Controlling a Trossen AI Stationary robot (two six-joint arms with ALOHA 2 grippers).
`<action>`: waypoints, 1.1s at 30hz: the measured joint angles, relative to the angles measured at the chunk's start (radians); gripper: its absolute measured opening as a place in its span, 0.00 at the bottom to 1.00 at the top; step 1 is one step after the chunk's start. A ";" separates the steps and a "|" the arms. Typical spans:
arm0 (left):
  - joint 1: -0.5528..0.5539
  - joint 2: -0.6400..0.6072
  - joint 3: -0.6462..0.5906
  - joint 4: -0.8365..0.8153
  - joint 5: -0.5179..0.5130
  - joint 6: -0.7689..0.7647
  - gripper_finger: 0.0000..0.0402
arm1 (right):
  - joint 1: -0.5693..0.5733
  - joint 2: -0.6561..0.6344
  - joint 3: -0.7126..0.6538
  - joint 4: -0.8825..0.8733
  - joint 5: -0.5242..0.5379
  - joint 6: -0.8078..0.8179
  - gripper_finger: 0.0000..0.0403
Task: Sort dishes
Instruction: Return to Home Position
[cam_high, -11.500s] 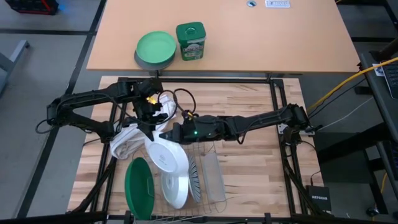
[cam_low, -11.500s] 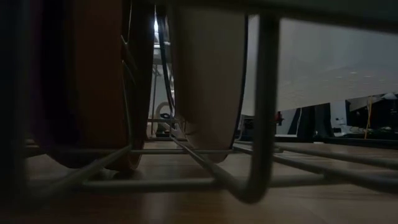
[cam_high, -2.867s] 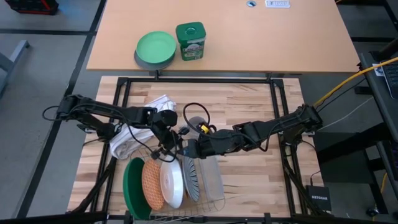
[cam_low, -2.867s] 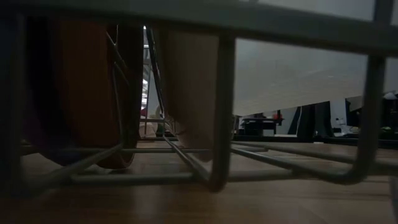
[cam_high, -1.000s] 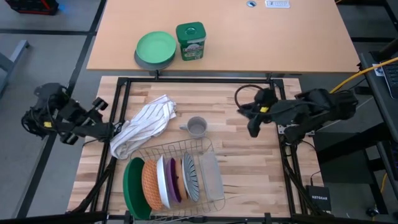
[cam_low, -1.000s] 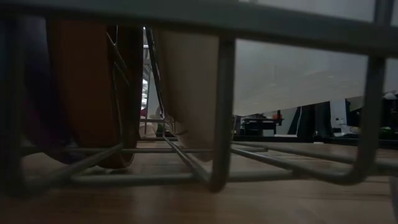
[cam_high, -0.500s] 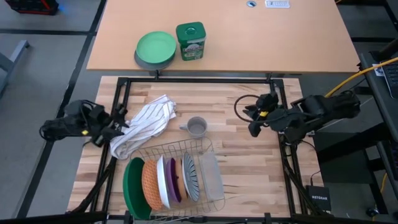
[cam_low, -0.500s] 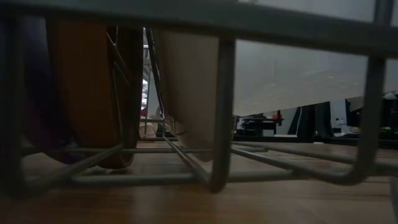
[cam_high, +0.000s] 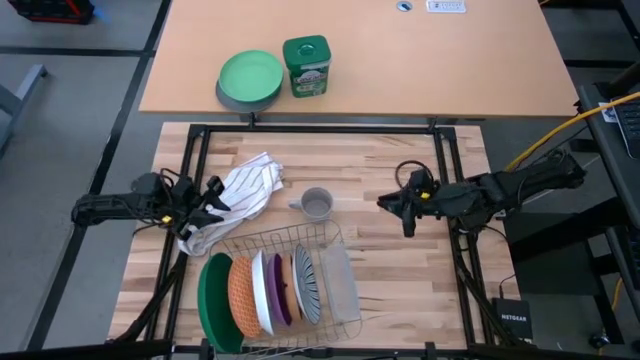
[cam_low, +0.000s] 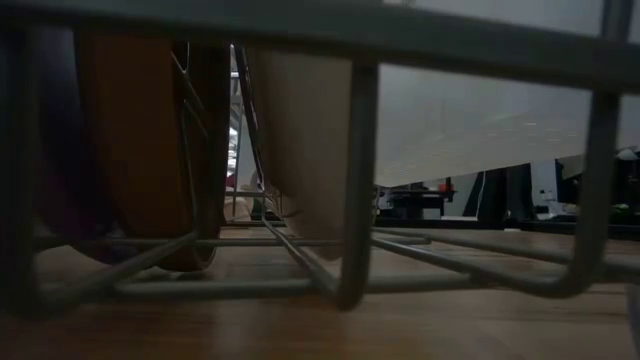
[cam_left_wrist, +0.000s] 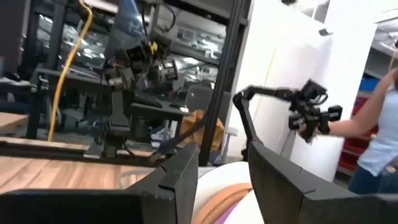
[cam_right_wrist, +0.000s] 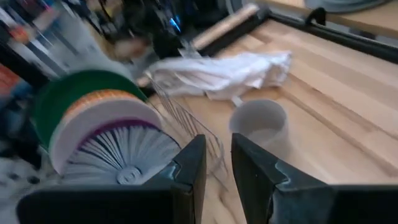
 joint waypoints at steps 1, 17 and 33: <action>0.000 -0.001 -0.009 0.013 -0.010 0.000 0.33 | 0.000 -0.018 -0.036 0.053 0.001 0.000 0.20; 0.000 -0.001 -0.058 0.012 -0.058 -0.002 0.33 | 0.000 -0.338 -0.474 0.385 0.007 0.103 0.20; 0.000 0.000 -0.058 -0.158 -0.058 0.075 0.33 | -0.001 -0.763 -0.515 0.197 0.229 0.023 0.20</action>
